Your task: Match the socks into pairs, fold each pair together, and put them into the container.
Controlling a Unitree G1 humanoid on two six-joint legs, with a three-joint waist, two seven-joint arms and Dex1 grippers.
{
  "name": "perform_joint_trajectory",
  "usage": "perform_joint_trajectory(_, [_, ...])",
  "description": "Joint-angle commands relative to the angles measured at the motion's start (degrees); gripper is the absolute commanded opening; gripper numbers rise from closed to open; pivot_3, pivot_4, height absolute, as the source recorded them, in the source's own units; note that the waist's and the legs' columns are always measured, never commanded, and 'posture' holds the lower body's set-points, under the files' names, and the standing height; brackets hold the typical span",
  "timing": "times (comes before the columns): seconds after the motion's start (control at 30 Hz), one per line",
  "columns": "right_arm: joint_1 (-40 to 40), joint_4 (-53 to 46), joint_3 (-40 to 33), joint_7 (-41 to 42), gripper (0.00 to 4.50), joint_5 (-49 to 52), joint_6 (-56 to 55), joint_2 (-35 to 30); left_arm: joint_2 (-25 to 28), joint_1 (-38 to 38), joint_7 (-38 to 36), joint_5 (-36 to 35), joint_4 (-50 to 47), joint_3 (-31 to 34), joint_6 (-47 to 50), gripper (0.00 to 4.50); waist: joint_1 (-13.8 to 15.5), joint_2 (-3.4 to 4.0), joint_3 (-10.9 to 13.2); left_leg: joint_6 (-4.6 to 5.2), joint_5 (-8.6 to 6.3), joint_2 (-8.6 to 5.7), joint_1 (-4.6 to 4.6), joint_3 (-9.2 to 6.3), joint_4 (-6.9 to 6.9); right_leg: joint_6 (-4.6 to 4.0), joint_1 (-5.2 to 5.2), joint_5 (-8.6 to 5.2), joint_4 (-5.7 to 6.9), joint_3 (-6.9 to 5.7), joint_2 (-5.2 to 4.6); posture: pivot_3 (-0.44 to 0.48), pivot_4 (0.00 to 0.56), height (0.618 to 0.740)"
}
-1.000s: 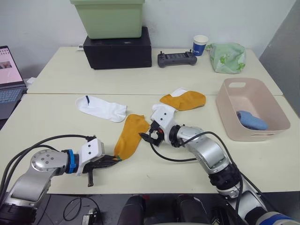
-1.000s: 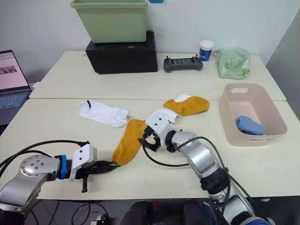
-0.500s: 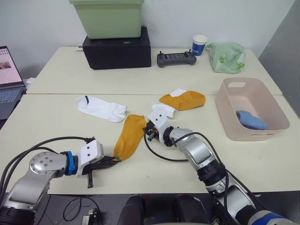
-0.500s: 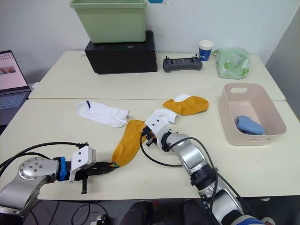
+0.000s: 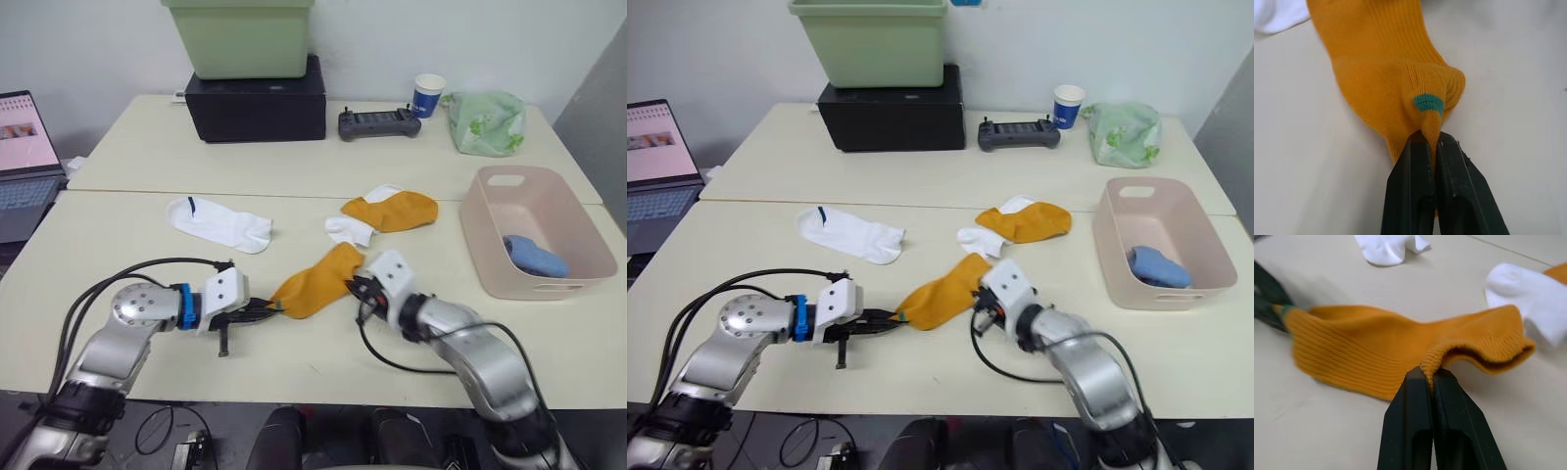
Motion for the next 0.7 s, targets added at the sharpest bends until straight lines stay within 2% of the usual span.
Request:
perform_joint_trajectory(0.03, [6.52,-10.10,-1.31,-2.66,0.02,2.71,4.01,0.50,-1.57,-1.00,-0.70,1.47,1.25,-1.92,-2.36,0.00,-0.26,0.00,0.00,0.00,0.00,0.00,0.02,0.01,0.01,0.00,0.01,0.00,0.03,0.02,0.00,0.000,0.150,0.720])
perform_joint_trajectory(0.27, [14.81,-11.67,-3.27,-7.01,0.02,3.52,4.09,2.66,-2.59,-2.42,-0.78,4.45,5.89,-3.14,-6.01,0.00,0.05,0.04,-0.09,0.00,0.00,-0.05,0.11,0.00,0.03,0.00,0.12,0.00,0.04,0.02,-0.02,0.000,0.150,0.720])
perform_joint_trajectory(0.4, [15.82,-10.97,-4.80,-6.34,1.02,4.07,0.57,2.04,-0.59,-2.13,-4.08,3.22,4.93,-3.41,-3.82,0.00,0.04,0.05,-0.10,0.00,0.00,-0.04,0.11,-0.01,0.03,0.00,0.12,0.00,0.03,0.00,-0.02,0.000,0.150,0.720])
perform_joint_trajectory(0.5, [16.12,-12.24,-6.84,-5.29,2.06,4.27,-0.79,-0.73,0.58,-1.28,-4.21,0.72,2.51,-1.12,-0.73,0.72,-0.36,0.06,-0.10,0.00,0.00,-0.02,0.13,0.01,0.01,0.00,0.12,0.00,0.04,0.04,0.01,0.000,0.150,0.720])
perform_joint_trajectory(0.7, [15.35,-15.15,-8.87,-2.38,4.24,4.92,-2.74,-8.01,5.36,0.25,-5.15,-3.11,0.95,3.89,2.61,2.68,-0.69,0.06,-0.10,0.00,0.00,0.05,0.13,-0.05,0.00,-0.01,0.10,0.00,0.05,-0.01,0.08,0.000,0.150,0.720])
